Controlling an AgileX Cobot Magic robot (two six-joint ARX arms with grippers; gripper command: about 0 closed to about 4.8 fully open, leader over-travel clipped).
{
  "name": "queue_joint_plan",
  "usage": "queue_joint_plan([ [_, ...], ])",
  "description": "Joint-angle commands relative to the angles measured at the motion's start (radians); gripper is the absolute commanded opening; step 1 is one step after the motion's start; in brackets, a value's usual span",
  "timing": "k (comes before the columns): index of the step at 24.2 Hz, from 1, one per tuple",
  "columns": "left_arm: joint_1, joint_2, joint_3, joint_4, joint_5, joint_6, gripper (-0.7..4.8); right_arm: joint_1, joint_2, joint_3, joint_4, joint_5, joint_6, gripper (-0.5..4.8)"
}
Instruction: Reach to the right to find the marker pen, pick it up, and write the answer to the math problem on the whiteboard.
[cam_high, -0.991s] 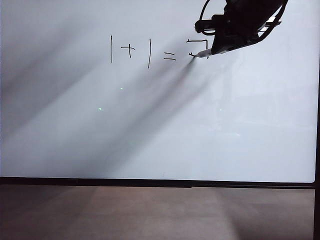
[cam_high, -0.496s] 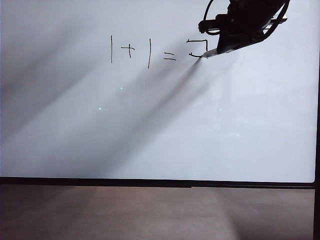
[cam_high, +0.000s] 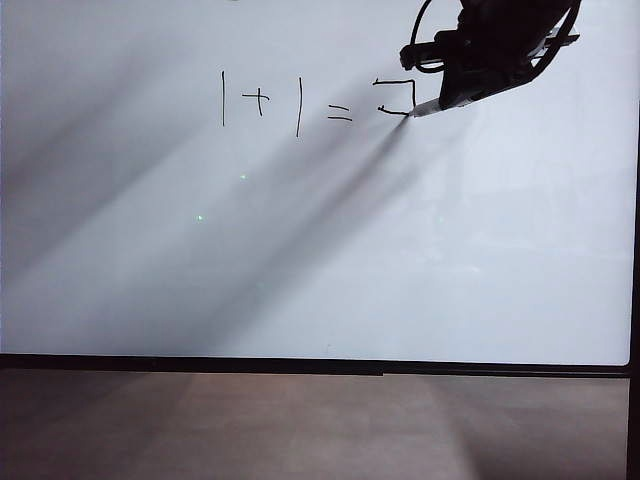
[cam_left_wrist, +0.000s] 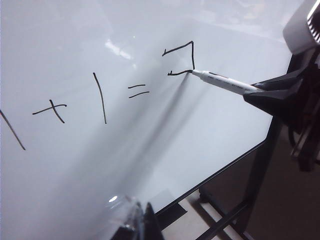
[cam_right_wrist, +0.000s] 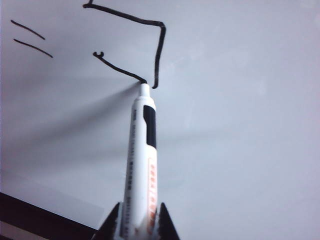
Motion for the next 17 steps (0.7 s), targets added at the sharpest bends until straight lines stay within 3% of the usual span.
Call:
queue_joint_plan([
  [1, 0.000, -0.004, 0.002, 0.006, -0.003, 0.004, -0.05, -0.010, -0.005, 0.007, 0.036, 0.073, 0.005, -0.06],
  [9, 0.000, -0.004, 0.002, 0.006, -0.003, 0.004, -0.05, -0.010, -0.014, 0.007, 0.026, 0.076, 0.005, -0.06],
  [17, 0.000, -0.004, 0.002, 0.006, -0.003, 0.003, -0.05, 0.005, -0.099, 0.007, -0.050, -0.077, 0.016, -0.06],
])
